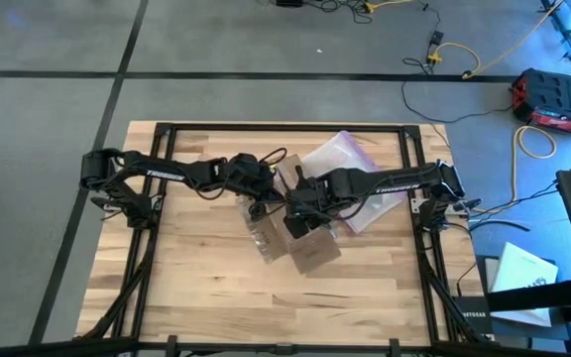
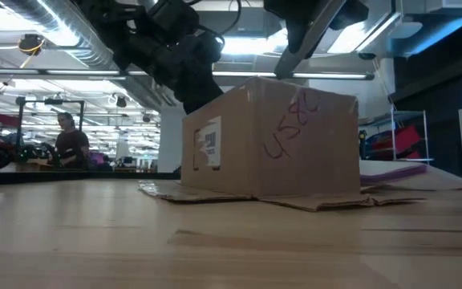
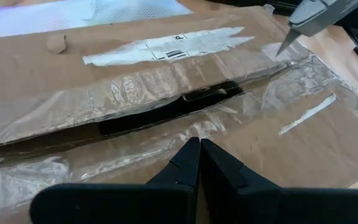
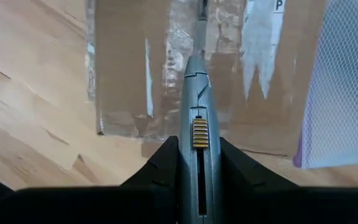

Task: Unpack boxes
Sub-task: Break down the cardboard box using a cutter until it is fully flat

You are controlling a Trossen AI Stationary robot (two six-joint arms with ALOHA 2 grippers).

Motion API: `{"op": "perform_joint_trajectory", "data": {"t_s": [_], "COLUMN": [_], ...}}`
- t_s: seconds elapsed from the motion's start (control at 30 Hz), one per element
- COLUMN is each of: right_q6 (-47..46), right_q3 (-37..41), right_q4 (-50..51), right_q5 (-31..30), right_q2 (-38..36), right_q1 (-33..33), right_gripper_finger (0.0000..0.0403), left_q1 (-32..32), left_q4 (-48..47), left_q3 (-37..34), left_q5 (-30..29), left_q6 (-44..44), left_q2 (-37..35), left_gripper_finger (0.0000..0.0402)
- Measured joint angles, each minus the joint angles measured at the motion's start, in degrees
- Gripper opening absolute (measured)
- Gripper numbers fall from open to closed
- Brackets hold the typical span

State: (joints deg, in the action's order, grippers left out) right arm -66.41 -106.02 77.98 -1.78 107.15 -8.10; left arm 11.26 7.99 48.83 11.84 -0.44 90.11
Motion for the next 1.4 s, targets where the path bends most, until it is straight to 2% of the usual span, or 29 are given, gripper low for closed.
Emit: {"op": "perform_joint_trajectory", "data": {"t_s": [0.2, 0.47, 1.3, 1.4], "right_q6": [0.5, 1.1, 2.3, 3.0], "right_q3": [0.0, 0.0, -0.1, -1.3], "right_q4": [1.6, 3.8, 9.9, 11.9], "right_q5": [3.9, 4.4, 12.4, 11.5], "right_q2": [1.3, 1.9, 1.8, 1.8], "right_q1": [-0.2, -0.6, -5.0, -6.0], "right_gripper_finger": [0.0055, 0.0055, 0.0055, 0.0055], "left_q1": [0.0, 0.0, 0.1, 0.1], "left_q4": [1.4, 1.6, 1.8, 1.7], "left_q3": [-0.1, -0.1, -0.1, -0.1], "left_q5": [-0.1, -0.2, 0.3, 0.2], "left_q6": [0.2, 1.4, 1.9, 1.9], "left_q2": [0.0, 0.1, 0.1, 0.1], "left_gripper_finger": [0.0, 0.0, 0.0, 0.0]}}
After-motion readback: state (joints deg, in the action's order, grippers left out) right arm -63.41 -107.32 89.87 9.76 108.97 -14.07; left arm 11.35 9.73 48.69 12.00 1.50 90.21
